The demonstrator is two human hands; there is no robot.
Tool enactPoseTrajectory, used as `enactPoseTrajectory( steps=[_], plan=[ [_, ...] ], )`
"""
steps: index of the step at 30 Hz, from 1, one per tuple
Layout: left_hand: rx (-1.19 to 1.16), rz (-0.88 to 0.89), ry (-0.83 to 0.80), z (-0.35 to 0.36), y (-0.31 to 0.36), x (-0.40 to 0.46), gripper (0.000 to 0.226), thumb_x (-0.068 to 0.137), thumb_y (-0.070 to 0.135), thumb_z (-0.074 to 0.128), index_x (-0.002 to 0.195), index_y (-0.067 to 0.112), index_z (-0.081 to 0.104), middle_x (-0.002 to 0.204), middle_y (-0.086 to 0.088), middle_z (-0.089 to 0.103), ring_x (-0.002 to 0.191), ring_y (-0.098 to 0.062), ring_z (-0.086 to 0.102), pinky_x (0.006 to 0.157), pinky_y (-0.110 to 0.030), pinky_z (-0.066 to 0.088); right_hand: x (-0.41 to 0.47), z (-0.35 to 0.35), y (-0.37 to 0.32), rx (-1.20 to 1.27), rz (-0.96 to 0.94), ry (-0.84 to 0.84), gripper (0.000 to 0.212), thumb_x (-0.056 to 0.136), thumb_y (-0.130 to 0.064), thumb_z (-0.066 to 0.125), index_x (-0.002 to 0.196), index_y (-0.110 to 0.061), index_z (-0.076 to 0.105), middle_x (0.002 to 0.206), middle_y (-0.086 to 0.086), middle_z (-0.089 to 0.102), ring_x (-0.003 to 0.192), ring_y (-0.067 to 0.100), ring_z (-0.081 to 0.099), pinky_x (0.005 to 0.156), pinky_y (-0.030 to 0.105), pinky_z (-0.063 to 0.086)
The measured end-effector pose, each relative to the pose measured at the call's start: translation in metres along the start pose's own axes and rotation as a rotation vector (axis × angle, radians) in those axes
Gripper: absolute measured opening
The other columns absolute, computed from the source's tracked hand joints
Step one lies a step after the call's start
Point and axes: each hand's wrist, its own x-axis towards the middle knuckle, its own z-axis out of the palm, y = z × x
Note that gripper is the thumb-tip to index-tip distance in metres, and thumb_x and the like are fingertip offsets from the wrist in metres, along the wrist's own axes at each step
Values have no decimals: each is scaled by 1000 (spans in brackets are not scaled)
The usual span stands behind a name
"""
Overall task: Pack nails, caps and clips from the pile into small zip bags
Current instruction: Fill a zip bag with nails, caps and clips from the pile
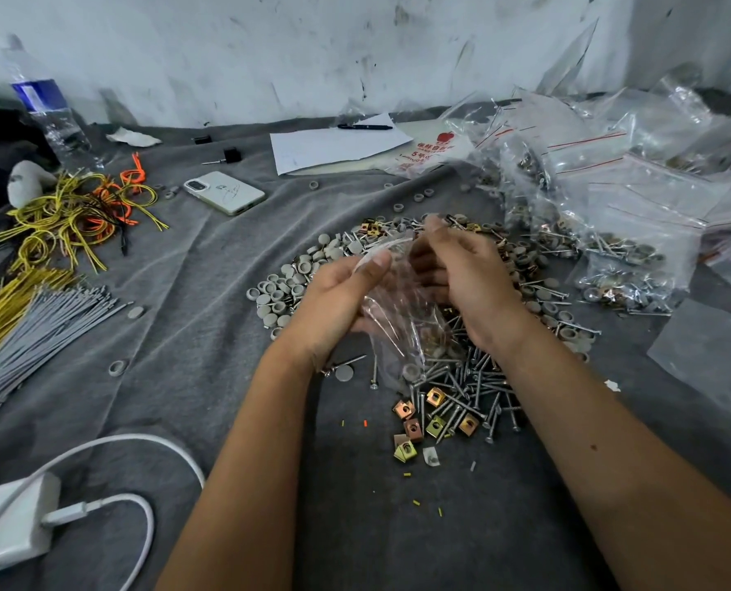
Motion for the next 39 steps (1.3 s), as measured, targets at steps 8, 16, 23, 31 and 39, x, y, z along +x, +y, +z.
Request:
enactPoseTrajectory(
  steps=[8, 16, 23, 31, 39],
  plan=[
    [236, 177, 308, -8, -8, 6, 26, 94, 34, 76, 94, 13, 62, 89, -23, 73, 80, -40, 71, 74, -50, 58, 5, 0, 11, -330, -115, -97, 5, 92, -20, 76, 88, -16, 75, 79, 1, 77, 72, 14, 74, 65, 27, 59],
    [212, 151, 282, -23, -9, 8, 18, 89, 12, 81, 88, 1, 67, 84, -23, 69, 67, -24, 66, 63, -30, 55, 5, -2, 13, -206, -57, -72, 17, 102, -15, 61, 90, -14, 72, 75, 13, 75, 56, 23, 68, 50, 32, 55],
    [182, 180, 336, -21, -10, 10, 21, 100, 11, 68, 90, -7, 66, 74, -8, 72, 63, -11, 67, 62, -24, 57, 2, 2, 12, -264, -87, -20, 20, 109, -22, 47, 97, -13, 61, 68, 11, 72, 50, 27, 68, 46, 32, 52],
    [553, 402, 499, -23, -8, 7, 43, 105, 41, 58, 77, 7, 55, 62, -9, 60, 57, -25, 55, 56, -36, 44, 3, 4, 8, -567, -243, 16, 19, 108, -24, 50, 93, -21, 61, 74, -8, 63, 62, 3, 62, 54, 17, 43],
    [76, 219, 501, -12, -6, 7, 33, 101, 40, 65, 108, 10, 54, 83, -1, 77, 76, -16, 75, 66, -35, 62, -1, -1, 7, -497, -220, -37, 21, 110, -19, 44, 93, -15, 55, 56, -1, 65, 39, 12, 57, 40, 21, 42]
  ],
)
